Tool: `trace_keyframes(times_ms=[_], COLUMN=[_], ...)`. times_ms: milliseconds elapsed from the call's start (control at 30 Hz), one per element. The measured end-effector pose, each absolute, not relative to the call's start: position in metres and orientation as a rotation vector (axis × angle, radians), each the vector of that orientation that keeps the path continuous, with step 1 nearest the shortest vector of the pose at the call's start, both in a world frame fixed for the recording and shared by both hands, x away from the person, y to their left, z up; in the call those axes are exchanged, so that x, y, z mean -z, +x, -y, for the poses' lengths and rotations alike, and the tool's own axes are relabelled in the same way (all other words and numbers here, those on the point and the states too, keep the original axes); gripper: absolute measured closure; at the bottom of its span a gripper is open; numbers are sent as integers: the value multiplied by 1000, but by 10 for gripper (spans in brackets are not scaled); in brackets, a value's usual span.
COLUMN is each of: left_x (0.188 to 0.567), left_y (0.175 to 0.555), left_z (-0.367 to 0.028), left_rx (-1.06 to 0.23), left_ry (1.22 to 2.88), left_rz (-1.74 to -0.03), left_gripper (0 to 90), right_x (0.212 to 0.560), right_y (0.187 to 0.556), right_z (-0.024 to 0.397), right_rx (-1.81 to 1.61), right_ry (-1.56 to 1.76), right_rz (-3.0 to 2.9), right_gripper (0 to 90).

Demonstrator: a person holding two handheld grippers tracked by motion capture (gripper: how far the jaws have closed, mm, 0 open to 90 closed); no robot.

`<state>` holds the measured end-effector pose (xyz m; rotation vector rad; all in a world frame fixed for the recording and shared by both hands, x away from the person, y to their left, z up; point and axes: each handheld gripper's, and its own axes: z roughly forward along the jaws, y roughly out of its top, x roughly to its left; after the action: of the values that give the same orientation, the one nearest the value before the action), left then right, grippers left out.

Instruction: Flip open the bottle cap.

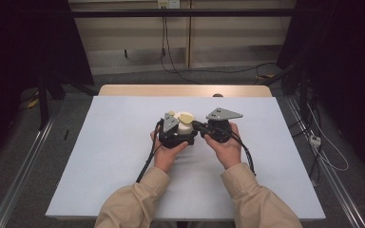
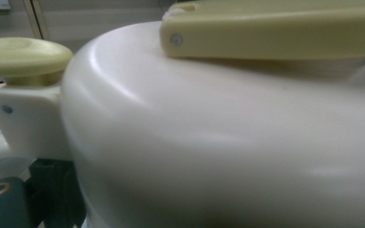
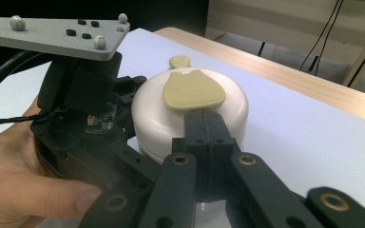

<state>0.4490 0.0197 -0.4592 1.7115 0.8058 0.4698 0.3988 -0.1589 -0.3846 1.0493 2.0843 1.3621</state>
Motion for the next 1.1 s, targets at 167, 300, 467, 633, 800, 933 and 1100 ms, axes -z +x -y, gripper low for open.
trace_keyframes(times_ms=[167,300,467,633,800,933,1100], left_x=[459,459,459,459,459,459,459], left_y=[449,449,449,449,449,449,449], left_z=[-20,-20,-20,-20,-20,-20,-20], left_rx=[-468,-468,-467,-467,-463,-467,-468], left_ry=[1712,1712,1715,1711,1709,1712,1712], left_rz=[-806,-806,-806,-806,-810,-808,-806], left_gripper=[60,61,60,61,60,60,60], right_x=[382,382,381,380,378,376,374], right_y=[399,400,402,402,403,403,405], right_z=[157,156,157,157,157,156,155], right_rx=[-1366,-1371,-1372,-1396,-1411,-1401,-1398], right_ry=[1042,1037,1036,1040,1044,1041,1031], right_rz=[-2084,-2085,-2083,-2078,-2069,-2069,-2069], right_gripper=[900,900,900,900,900,900,900])
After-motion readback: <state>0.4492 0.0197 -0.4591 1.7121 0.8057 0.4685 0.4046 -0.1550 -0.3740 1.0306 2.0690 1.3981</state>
